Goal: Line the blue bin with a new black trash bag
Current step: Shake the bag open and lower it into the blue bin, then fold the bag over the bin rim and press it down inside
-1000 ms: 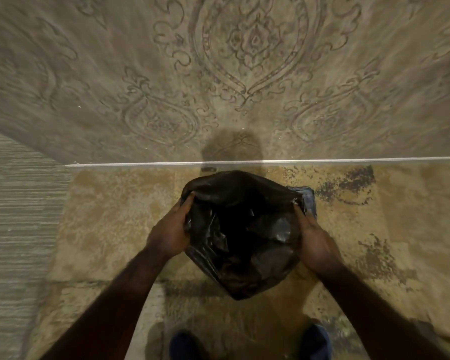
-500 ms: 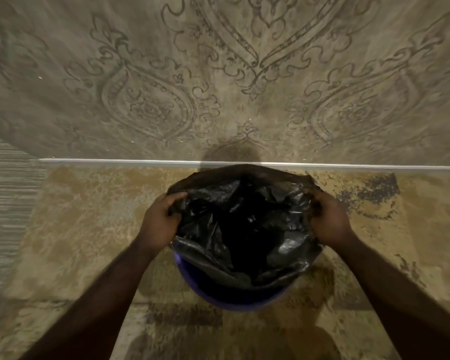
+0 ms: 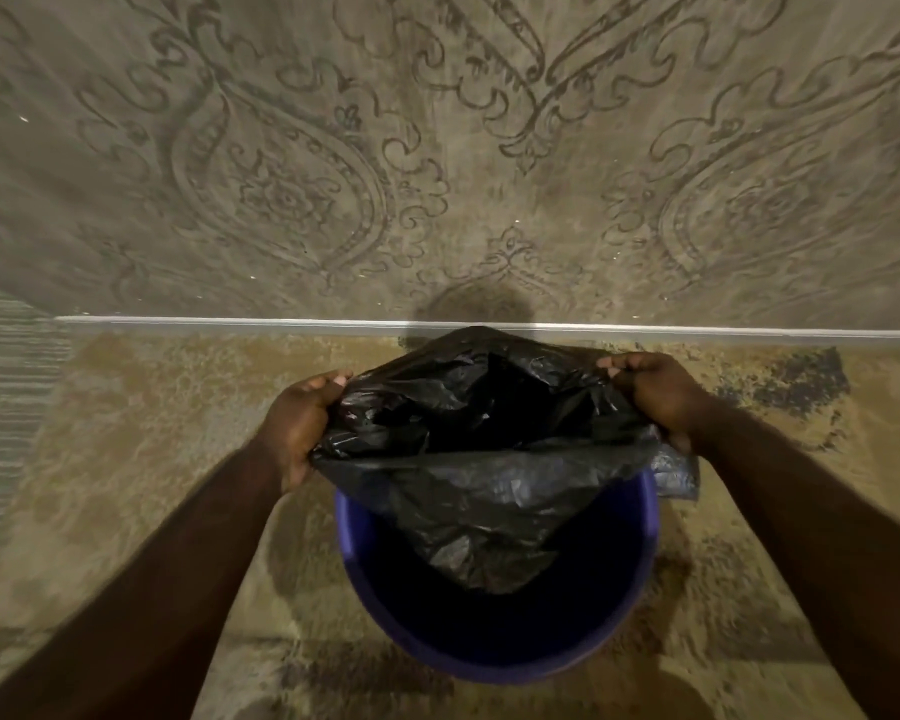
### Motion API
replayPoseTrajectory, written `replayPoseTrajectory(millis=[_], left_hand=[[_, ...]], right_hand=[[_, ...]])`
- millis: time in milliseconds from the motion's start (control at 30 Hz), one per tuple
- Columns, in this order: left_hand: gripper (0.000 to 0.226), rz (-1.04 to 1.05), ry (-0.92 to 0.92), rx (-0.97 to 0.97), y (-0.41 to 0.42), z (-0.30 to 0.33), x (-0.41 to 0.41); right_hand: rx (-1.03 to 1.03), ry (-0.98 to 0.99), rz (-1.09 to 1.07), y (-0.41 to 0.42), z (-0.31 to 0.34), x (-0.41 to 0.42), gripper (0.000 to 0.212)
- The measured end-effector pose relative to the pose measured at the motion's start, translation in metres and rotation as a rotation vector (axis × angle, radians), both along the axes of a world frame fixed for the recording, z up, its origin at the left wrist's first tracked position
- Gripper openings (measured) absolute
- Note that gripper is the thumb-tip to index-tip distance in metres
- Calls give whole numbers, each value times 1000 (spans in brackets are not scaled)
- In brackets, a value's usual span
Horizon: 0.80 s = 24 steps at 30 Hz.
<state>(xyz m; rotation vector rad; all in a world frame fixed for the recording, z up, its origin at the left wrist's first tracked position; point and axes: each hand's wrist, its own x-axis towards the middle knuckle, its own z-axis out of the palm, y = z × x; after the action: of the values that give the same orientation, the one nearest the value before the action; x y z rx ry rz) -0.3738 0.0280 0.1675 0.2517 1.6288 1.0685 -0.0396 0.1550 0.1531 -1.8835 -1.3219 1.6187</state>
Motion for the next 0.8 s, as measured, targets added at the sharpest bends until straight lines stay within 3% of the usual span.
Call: replayPoseTrajectory(millis=[67,167,233,333,433,567,700,800], left_hand=[[33,69,1,42,-1,-6,-5],[29,98,-64,-6,-17,-14,-14],[28,33,-87,-79,-39,-20,-18],[32,-35,-35,-136,-66,-29,-18],[31,-96,-20,-105,-85,-31,-5],[41,4,-31,0,-98,-29,18],[56,88,-8,3,-104,-16,27],[22,104,13,-183,-110,-3,33]], right_hand=[[-17,19,-1,2,5,2,18],[-184,-114,274,-4,14,14,27],[-274,-113,324,-16,12,26,34],[-331,84,95,-40,7,37,43],[-275,112,-71,-63,-3,37,49],[-110,236,-216,-95,-6,35,45],[-126,429,-352,-122,-5,43,56],[-228,413,-428,-137,-3,50,62]])
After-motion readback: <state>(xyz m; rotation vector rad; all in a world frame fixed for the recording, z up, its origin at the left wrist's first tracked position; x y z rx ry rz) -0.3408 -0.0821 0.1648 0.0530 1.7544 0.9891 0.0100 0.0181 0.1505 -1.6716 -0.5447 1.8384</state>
